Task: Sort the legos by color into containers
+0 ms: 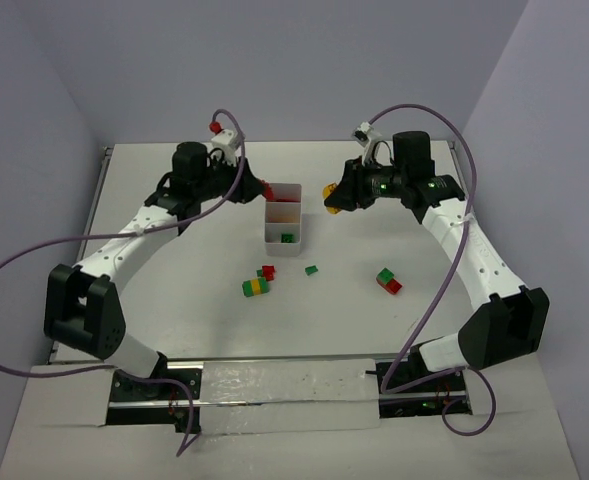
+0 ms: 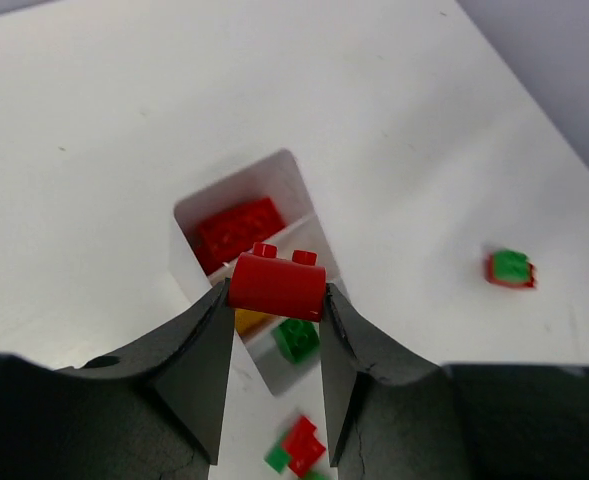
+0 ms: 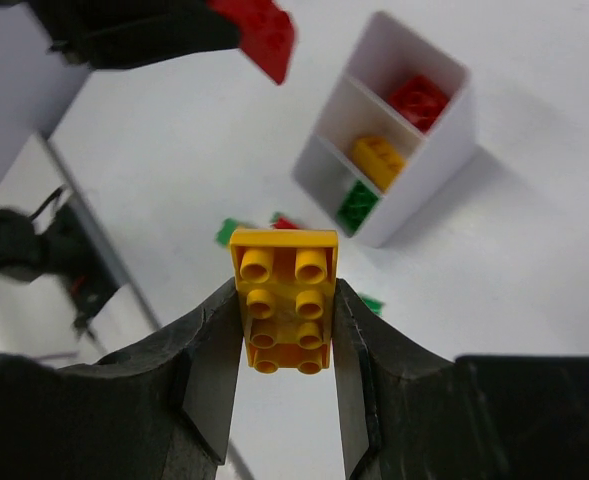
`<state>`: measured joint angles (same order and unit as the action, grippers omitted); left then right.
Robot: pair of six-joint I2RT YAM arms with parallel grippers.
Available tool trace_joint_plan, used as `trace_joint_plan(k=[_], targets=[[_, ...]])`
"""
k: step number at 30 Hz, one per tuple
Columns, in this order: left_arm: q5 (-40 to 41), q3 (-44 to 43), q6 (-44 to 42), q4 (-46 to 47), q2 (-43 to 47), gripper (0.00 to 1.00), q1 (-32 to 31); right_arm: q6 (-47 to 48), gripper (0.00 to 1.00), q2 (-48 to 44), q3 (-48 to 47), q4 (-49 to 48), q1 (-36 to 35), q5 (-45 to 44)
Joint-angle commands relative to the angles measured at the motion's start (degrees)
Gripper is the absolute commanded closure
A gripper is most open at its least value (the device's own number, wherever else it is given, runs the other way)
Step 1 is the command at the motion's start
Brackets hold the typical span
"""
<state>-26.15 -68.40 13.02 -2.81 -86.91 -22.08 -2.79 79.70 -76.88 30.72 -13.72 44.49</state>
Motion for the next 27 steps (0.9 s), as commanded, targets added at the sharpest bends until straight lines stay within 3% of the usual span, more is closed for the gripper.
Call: trace_joint_plan(k=[1,7,27], targets=[[19.34,-4.66,-3.37,3.81,-3.13,1.00,-5.47,-1.80,1.00,-1.03,0.86,-5.52,0.01,-14.94],[28.13,-5.76,-3.63,8.37,-8.01,1.00,-7.86,-3.59,1.00,-1.04,1.91,-8.37,-0.01,-20.38],[30.46,-7.28,-2.21,11.42,-12.67,0.96,-11.49,-2.56,1.00,-0.34,3.75,-9.45,-1.05,-21.29]])
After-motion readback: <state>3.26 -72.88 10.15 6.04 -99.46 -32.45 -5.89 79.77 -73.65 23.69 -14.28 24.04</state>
